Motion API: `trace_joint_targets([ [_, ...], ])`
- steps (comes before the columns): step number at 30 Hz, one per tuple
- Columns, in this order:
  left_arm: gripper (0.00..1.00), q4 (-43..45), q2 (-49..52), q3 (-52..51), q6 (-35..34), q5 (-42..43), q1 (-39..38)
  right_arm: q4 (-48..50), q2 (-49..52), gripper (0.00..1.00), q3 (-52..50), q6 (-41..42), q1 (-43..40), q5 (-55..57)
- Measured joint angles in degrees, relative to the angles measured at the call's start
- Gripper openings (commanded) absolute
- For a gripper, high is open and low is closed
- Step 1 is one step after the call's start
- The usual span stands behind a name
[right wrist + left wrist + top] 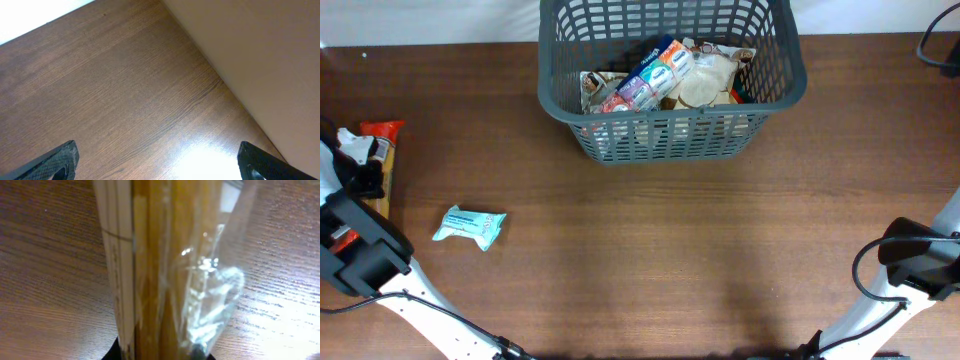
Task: Pack container
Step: 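Grasp the spaghetti pack with the left gripper and lift it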
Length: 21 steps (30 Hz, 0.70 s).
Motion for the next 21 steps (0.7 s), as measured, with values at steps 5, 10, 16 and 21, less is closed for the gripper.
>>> trace_joint_targets([
  [5,0.02,-0.2,0.0,0.1,-4.5,-0.6,-0.7,0.0,0.0,0.99,0.0,0.0,0.0,0.0],
  [10,0.02,-2.8,0.6,2.0,-6.8,-0.4,-3.9,0.0,0.0,0.99,0.0,0.0,0.0,0.0],
  [16,0.02,-6.6,4.2,13.9,-7.4,0.6,-13.9,0.0,0.0,0.99,0.0,0.0,0.0,0.0],
  [21,0.02,-8.0,4.9,33.2,-7.2,1.7,-23.8,0.0,0.0,0.99,0.0,0.0,0.0,0.0],
])
